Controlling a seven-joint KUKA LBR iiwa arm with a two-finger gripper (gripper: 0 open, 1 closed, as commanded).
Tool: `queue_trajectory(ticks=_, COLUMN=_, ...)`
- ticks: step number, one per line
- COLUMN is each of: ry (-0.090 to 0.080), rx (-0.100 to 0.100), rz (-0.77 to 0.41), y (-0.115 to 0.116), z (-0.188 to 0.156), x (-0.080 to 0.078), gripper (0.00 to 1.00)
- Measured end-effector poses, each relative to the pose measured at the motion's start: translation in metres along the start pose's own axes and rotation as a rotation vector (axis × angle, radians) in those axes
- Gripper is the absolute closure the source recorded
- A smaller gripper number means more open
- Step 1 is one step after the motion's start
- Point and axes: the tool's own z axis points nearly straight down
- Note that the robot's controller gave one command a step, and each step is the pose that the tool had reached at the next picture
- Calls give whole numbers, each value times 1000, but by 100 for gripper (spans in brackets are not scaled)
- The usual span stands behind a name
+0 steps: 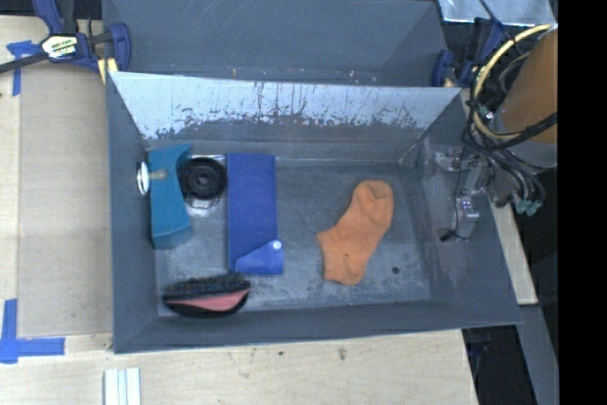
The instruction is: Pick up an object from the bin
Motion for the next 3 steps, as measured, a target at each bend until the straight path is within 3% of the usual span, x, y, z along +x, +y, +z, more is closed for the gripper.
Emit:
queue_trajectory(ticks=1, ry=-8, rx=2, rz=-2, y=1, z=-5, x=-2, gripper=0)
queue_trajectory(ticks=2, ry=-13, rx=3, rz=-65, y=28, z=50, x=-6, gripper=0)
queue_trajectory(ticks=3, ry=-5, rx=-1, rz=-76, y=45, z=99, x=-4, gripper=0)
